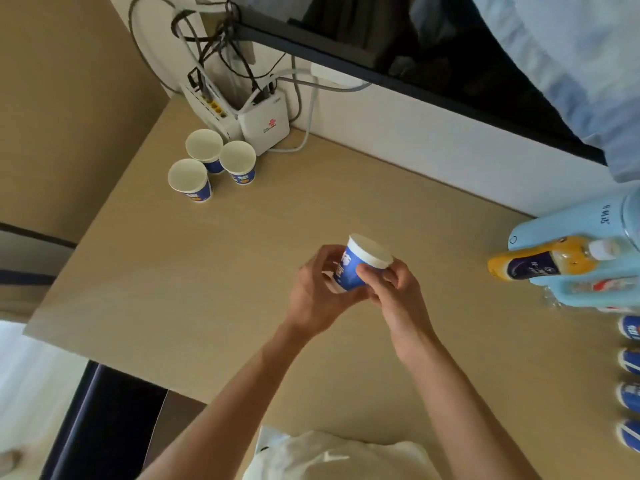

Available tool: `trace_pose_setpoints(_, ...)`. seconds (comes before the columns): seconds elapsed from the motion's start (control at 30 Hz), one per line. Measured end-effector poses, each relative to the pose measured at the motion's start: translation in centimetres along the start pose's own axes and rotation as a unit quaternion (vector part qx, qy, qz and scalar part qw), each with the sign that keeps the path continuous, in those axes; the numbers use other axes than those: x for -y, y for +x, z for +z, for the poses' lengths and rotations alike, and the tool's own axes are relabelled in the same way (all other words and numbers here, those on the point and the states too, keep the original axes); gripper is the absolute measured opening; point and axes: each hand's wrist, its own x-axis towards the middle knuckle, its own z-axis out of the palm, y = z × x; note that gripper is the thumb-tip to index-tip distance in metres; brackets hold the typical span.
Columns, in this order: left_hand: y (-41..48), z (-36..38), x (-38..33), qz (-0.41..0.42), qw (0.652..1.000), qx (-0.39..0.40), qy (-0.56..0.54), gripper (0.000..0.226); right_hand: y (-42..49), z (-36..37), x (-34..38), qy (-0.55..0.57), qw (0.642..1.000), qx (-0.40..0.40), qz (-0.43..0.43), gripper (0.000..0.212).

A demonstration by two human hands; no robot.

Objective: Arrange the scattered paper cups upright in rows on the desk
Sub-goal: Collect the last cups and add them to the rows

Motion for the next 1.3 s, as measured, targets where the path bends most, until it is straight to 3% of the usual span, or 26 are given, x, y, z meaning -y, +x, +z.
trace_pose_setpoints(0.1, -1.7, -0.2, -0.7, 0.015, 1.000, -0.007, 0.010, 0.067, 0.0, 1.1, 0.6, -0.006, 0.999, 0.011, -0.030, 0.059)
trace_pose_setpoints(0.23, -0.5, -2.9, -0.8, 0.053, 0.993, 0.037, 0.099, 0.094, 0.2, 1.0, 0.7, 0.020, 0.998, -0.024, -0.047, 0.061)
trace_pose_setpoints(0.33, 3.9, -6.7, 0.4, 0.078, 0.978, -0.076, 0.177, 0.084, 0.2, -0.1, 0.7, 0.026, 0.997, -0.047, -0.053, 0.074)
trace_pose_setpoints(0.4, 7.9, -9.5, 1.1, 0.059, 0.953, -0.151, 0.255, 0.074, 0.0, -1.0, 0.6, 0.022, 0.997, -0.051, -0.054, 0.074)
trace_pose_setpoints(0.47, 11.9, -12.2, 1.3, 0.026, 0.917, -0.173, 0.359, 0.071, -0.3, -1.9, 0.3, 0.024, 0.997, -0.049, -0.054, 0.067)
trace_pose_setpoints(0.57, 16.2, -14.8, 1.7, -0.021, 0.862, -0.142, 0.486, 0.074, -1.1, -2.8, -0.3, 0.028, 0.997, -0.049, -0.055, 0.055)
trace_pose_setpoints(0.73, 18.2, -15.4, 4.0, -0.013, 0.789, -0.098, 0.606, 0.071, -2.3, -3.8, -1.2, 0.018, 0.996, -0.057, -0.066, 0.069)
trace_pose_setpoints(1.03, 18.7, -14.3, 5.2, 0.033, 0.751, -0.104, 0.651, 0.056, -2.9, -6.0, -2.4, 0.034, 0.994, -0.079, -0.065, 0.069)
trace_pose_setpoints(1.13, 18.3, -13.7, 4.7, 0.055, 0.774, -0.097, 0.624, 0.061, -3.0, -6.1, -2.8, 0.039, 0.994, -0.079, -0.068, 0.069)
trace_pose_setpoints(1.3, 15.4, -11.1, 3.4, 0.090, 0.900, -0.062, 0.422, 0.078, -3.7, -6.0, -3.2, 0.047, 0.994, -0.071, -0.069, 0.062)
